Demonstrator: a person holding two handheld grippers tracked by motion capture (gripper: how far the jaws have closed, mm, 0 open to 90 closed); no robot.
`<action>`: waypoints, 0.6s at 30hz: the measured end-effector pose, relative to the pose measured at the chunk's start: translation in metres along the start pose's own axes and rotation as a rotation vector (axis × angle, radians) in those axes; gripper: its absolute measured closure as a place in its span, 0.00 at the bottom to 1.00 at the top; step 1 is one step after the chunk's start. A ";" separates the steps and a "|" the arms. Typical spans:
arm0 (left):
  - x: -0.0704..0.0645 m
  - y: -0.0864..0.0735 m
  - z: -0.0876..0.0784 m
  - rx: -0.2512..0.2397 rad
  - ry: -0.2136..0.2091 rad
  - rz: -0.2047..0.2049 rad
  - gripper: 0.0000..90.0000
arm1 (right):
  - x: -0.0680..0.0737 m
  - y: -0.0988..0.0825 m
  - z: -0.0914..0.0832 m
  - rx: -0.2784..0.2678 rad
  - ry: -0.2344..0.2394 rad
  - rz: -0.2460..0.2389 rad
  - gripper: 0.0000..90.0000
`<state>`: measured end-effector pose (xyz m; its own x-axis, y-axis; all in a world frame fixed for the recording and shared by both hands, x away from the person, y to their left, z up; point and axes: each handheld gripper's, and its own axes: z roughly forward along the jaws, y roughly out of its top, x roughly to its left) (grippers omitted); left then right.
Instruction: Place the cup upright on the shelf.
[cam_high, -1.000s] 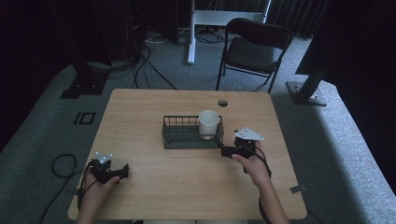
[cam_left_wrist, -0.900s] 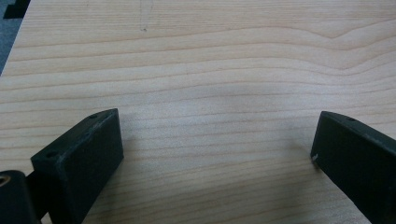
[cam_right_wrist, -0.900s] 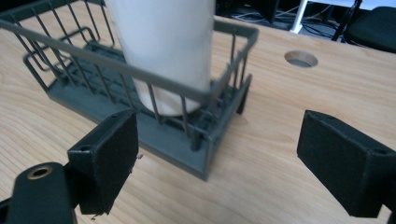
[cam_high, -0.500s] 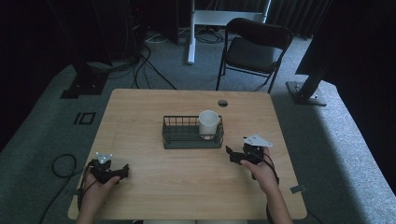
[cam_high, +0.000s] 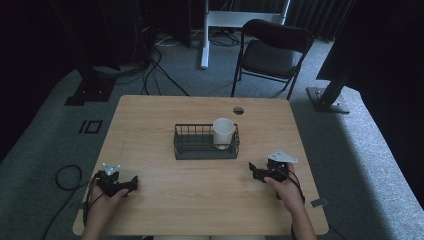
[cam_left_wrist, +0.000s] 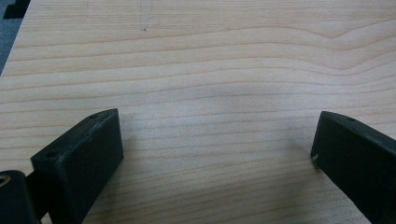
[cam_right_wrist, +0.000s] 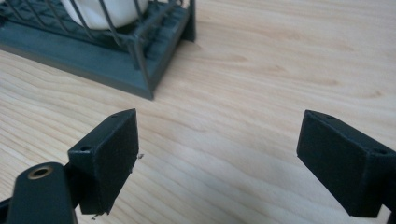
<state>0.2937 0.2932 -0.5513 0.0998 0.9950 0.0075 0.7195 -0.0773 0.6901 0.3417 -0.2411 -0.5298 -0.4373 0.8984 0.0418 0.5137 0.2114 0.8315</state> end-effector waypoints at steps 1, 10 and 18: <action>0.000 0.000 0.000 0.000 0.000 0.000 0.03 | -0.001 -0.002 0.000 0.005 -0.004 0.004 0.14; 0.000 0.000 0.000 0.000 0.000 0.000 0.03 | -0.018 -0.016 -0.004 0.048 -0.048 0.033 0.14; 0.000 0.000 0.000 0.000 0.000 0.000 0.03 | -0.031 -0.023 -0.008 0.090 -0.091 0.069 0.14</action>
<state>0.2937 0.2932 -0.5513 0.0996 0.9950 0.0072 0.7195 -0.0771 0.6902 0.3378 -0.2771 -0.5465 -0.3318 0.9423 0.0436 0.6064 0.1777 0.7751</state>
